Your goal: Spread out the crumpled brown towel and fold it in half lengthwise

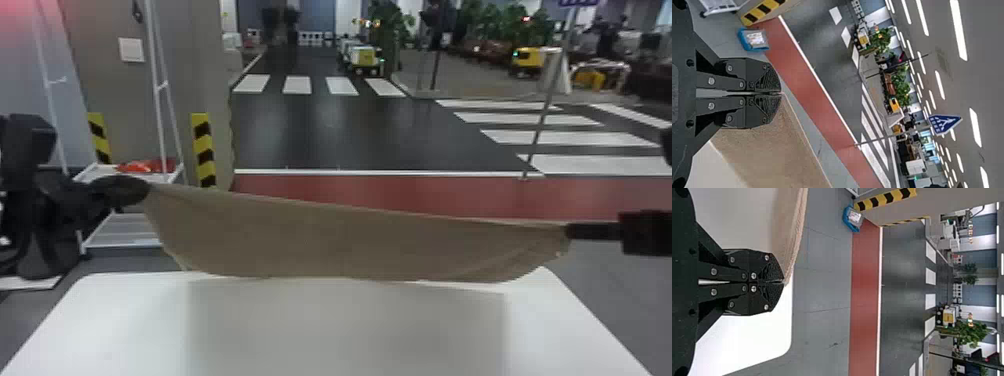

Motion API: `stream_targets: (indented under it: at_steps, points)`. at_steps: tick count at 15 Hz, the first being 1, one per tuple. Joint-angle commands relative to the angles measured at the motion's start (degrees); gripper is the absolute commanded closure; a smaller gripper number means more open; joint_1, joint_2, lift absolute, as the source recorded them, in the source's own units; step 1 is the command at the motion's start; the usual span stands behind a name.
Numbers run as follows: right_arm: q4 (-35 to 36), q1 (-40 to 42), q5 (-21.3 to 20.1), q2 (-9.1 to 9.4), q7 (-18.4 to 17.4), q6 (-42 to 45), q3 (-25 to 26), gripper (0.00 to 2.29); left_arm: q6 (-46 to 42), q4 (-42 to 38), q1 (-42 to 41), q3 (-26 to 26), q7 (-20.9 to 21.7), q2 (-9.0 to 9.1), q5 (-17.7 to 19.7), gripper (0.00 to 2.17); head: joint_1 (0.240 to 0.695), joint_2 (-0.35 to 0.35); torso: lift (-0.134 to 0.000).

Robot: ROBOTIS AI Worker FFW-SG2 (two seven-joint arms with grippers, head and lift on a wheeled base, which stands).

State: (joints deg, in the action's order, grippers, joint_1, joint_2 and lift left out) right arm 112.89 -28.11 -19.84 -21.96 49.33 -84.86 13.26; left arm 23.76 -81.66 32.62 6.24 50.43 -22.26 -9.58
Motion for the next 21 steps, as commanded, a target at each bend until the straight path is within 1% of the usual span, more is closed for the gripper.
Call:
stream_targets:
  at_steps: [1,2,3,4,6,7,9,10,11,12,13,14,15,18,20,21]
  points:
    - [10.25,16.16,3.58,-1.51,2.44,0.52,6.69,1.19,0.29,-9.92,-14.25,5.19,1.42,-1.03,2.37,1.09,0.426,-0.077,-0.124]
    - [13.33,22.04,3.84,-1.33,3.23,2.10,9.33,1.19,-0.94,-11.68,-18.64,6.51,1.86,-1.20,3.17,1.09,0.459,-0.076,-0.124]
    - [16.40,28.20,5.51,-0.36,4.02,4.21,12.58,1.19,-3.05,-12.65,-22.95,8.09,2.74,-1.20,3.96,1.09,0.549,-0.079,-0.124]
    - [19.57,33.82,6.83,0.60,5.25,6.67,15.66,1.19,-4.99,-14.06,-27.08,9.23,3.53,-1.20,4.66,1.09,0.598,-0.084,-0.124]
    - [22.64,42.87,9.20,3.24,7.89,13.35,21.55,1.19,-12.02,-15.20,-33.93,11.96,6.61,-1.12,5.98,1.09,0.686,-0.092,-0.124]
    - [22.91,45.51,10.79,4.03,9.12,15.64,24.18,1.19,-15.36,-15.11,-36.22,13.10,8.72,-1.12,6.07,1.09,0.695,-0.097,-0.124]
    - [22.82,49.29,12.37,4.82,12.37,18.62,28.14,1.19,-20.45,-14.14,-39.82,14.59,12.50,-1.47,5.89,1.09,0.695,-0.111,-0.124]
    - [22.64,50.08,12.28,4.91,13.25,19.33,28.49,1.19,-21.69,-13.70,-40.70,14.68,12.85,-1.91,4.75,1.09,0.695,-0.130,-0.124]
    - [22.20,50.26,12.19,4.91,14.22,19.50,28.49,1.19,-21.86,-13.62,-40.97,14.86,13.11,-1.99,4.40,1.09,0.695,-0.135,-0.124]
    - [21.94,49.91,11.75,4.82,14.39,19.50,27.96,1.19,-21.51,-13.44,-41.05,14.95,13.64,-1.99,3.25,1.09,0.695,-0.137,-0.124]
    - [20.88,48.41,11.05,4.47,15.27,19.50,27.26,1.19,-20.98,-13.44,-40.97,14.59,13.64,-2.08,1.32,1.09,0.695,-0.137,-0.124]
    - [19.57,47.01,9.99,3.86,17.03,19.33,26.38,1.19,-20.63,-13.35,-40.79,13.89,13.64,-2.17,-0.17,1.09,0.695,-0.132,-0.124]
    - [18.07,45.42,7.88,3.24,18.00,19.15,24.62,1.19,-19.75,-13.18,-39.91,13.19,13.64,-2.08,-1.14,1.09,0.695,-0.126,-0.124]
    - [11.92,38.48,1.29,1.31,19.67,17.22,17.85,1.19,-15.36,-10.36,-34.46,9.06,13.64,-2.08,-3.78,1.09,0.695,-0.118,-0.124]
    - [8.58,35.14,-2.93,1.04,22.04,16.87,14.07,1.19,-14.65,-6.58,-30.33,5.81,13.29,-1.99,-5.45,1.09,0.695,-0.119,-0.124]
    - [6.56,33.56,-5.12,0.78,22.57,17.04,11.97,1.19,-14.65,-4.65,-28.31,4.31,12.76,-1.99,-6.59,1.09,0.695,-0.118,-0.124]
